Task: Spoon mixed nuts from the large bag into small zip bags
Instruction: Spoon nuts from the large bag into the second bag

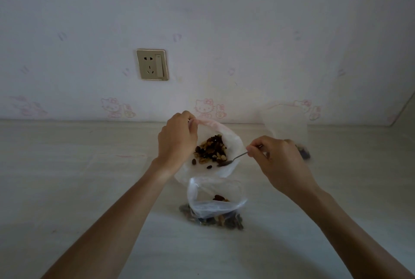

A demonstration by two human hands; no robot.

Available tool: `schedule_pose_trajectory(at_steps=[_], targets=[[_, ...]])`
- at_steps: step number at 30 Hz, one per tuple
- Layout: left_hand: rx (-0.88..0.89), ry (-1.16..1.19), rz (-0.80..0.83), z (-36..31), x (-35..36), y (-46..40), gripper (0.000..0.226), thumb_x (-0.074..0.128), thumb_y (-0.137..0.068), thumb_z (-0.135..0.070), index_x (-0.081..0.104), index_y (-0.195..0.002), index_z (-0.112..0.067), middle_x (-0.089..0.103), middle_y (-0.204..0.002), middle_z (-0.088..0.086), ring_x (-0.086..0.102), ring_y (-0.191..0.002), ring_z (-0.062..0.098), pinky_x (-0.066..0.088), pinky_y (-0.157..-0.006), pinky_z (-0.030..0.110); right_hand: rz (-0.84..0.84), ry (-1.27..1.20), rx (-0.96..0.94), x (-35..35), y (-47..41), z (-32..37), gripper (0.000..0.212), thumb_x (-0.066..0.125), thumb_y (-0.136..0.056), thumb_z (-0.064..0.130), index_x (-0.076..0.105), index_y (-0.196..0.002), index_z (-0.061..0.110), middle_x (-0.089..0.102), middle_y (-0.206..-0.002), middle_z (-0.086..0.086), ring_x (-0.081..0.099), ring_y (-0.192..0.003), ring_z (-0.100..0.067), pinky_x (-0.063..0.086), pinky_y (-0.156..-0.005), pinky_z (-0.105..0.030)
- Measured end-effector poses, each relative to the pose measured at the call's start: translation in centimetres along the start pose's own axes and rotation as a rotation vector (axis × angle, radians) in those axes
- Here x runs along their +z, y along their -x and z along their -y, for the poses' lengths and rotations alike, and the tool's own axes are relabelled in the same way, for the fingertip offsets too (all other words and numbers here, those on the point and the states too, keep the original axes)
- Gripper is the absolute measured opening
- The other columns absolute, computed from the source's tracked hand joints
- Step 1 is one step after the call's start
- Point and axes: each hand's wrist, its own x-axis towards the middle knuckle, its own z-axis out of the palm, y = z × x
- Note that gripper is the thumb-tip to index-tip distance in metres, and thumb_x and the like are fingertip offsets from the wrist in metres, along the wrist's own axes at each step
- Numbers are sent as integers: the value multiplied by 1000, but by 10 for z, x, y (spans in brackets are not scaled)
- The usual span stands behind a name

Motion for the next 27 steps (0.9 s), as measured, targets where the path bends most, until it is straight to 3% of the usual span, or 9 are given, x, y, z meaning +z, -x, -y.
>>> schedule_pose_trajectory(at_steps=[4, 7, 9, 12, 13, 15, 17, 19, 27], targets=[[-51, -2, 16, 8, -5, 4, 21, 49, -107, -32, 63, -107, -17, 65, -100, -3, 63, -86, 18, 50, -70, 34, -25, 73, -3, 0, 0, 0, 15, 63, -100, 25, 74, -98, 15, 50, -56, 19, 49, -48, -4, 40, -49, -27], [-87, -23, 61, 11, -4, 6, 22, 50, -105, -34, 64, -108, -18, 66, -100, -5, 64, -85, 16, 49, -67, 33, -46, 26, -1, 2, -1, 3, 12, 64, -100, 22, 73, -97, 16, 50, -56, 20, 47, -45, -3, 36, -47, -25], [-115, -28, 114, 11, -5, 5, 27, 53, -101, -41, 64, -113, -19, 67, -104, -4, 66, -89, 17, 51, -69, 33, -38, 26, -8, 3, -3, 7, 11, 64, -100, 22, 73, -97, 17, 57, -60, 17, 49, -46, -3, 35, -47, -25], [-125, -48, 243, 10, -8, 3, 49, 60, -93, -58, 62, -127, -24, 66, -115, -4, 67, -102, 20, 53, -79, 35, -14, 59, -12, 4, -6, 11, 15, 62, -101, 25, 74, -98, 16, 72, -74, 4, 57, -53, -6, 48, -52, -30], [-118, -71, 266, 9, -8, 3, 48, 62, -92, -60, 65, -124, -24, 67, -112, -5, 68, -101, 20, 51, -77, 34, -21, 51, -10, 3, -6, 13, 15, 62, -101, 25, 74, -97, 16, 74, -78, 3, 59, -55, -7, 52, -55, -33], [-107, -67, 260, 9, -5, 2, 34, 60, -96, -55, 71, -94, -23, 68, -86, -8, 68, -82, 19, 45, -64, 29, -43, 12, -9, 0, -6, 13, 15, 62, -100, 27, 73, -95, 18, 75, -82, 3, 62, -58, -6, 56, -58, -36], [-90, -23, 227, 8, -2, 4, 46, 56, -101, -45, 55, -64, -19, 53, -59, -7, 55, -57, 17, 34, -52, 27, -34, -28, -5, -2, -6, 13, 16, 62, -100, 29, 73, -93, 20, 75, -80, 8, 64, -61, -5, 58, -61, -37], [-55, 35, 192, 8, 0, 7, 51, 56, -104, -39, 43, -58, -22, 44, -53, -8, 42, -49, 12, 29, -49, 27, 4, -46, 12, -2, -6, 11, 16, 63, -99, 31, 71, -89, 24, 74, -77, 12, 66, -65, -4, 59, -64, -37], [10, 164, 139, 10, -1, 15, 26, 57, -104, -39, 67, -81, -34, 57, -59, -13, 53, -52, 5, 33, -51, 18, -40, -127, 145, 18, -8, 1, 17, 64, -100, 24, 75, -89, 16, 75, -78, 7, 70, -72, -10, 61, -72, -41]])
